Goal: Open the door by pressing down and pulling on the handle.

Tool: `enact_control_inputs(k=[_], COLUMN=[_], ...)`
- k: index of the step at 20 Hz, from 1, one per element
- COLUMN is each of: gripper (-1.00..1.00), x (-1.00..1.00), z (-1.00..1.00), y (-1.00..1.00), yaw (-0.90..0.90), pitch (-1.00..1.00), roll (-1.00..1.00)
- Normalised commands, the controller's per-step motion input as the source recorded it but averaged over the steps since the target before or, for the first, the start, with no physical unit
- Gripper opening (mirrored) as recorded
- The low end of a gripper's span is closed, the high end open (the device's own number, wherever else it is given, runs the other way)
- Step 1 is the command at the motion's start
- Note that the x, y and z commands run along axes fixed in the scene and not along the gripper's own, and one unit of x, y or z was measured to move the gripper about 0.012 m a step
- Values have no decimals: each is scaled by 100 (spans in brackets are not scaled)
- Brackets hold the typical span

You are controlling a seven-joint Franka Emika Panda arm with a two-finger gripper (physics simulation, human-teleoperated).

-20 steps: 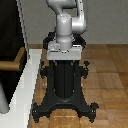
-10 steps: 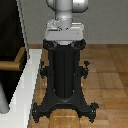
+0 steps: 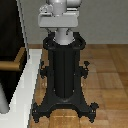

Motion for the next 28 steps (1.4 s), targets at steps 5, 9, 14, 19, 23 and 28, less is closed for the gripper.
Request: enact_control_inputs(k=[5, 9, 14, 19, 23, 28], gripper=[100, 100, 100, 100, 100, 100], x=[0, 0, 0, 0, 0, 0], z=[0, 0, 0, 0, 0, 0], y=[-100, -100, -60, -60, -50, -20], yaw=[0, 0, 0, 0, 0, -9], pitch=[0, 0, 0, 0, 0, 0], roll=[0, 0, 0, 0, 0, 0])
